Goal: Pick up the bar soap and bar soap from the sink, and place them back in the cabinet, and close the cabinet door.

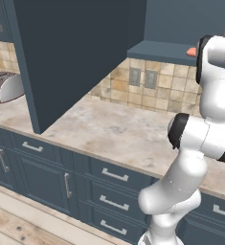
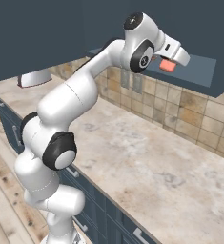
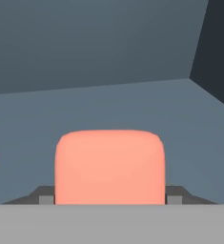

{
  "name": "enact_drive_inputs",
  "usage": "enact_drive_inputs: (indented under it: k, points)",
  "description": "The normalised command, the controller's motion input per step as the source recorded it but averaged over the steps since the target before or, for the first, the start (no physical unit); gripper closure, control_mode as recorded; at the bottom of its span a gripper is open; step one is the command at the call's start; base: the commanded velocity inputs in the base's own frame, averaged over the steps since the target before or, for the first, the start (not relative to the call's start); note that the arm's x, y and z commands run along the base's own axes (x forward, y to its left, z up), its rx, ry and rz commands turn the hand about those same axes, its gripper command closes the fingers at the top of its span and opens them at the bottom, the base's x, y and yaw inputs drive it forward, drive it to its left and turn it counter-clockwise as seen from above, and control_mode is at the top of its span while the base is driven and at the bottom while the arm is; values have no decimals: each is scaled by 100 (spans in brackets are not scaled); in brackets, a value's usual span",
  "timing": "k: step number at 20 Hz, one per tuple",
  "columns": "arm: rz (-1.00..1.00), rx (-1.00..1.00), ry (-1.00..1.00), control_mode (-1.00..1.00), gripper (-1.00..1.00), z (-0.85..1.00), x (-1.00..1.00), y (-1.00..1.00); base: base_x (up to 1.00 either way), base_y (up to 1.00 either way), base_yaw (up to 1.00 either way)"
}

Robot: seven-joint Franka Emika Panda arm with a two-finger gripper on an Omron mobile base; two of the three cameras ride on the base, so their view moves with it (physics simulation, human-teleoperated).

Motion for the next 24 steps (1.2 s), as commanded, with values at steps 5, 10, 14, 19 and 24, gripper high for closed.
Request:
enact_drive_inputs:
  k: [5,10,14,19,24]
  points:
    - [0,0,0,-100,100,-8,0,0,0,0,0]
    - [0,0,0,-100,-100,0,0,0,0,0,0]
    - [0,0,0,-100,-100,0,0,0,0,0,0]
    - [0,0,0,-100,-100,0,0,0,0,0,0]
    - [0,0,0,-100,-100,0,0,0,0,0,0]
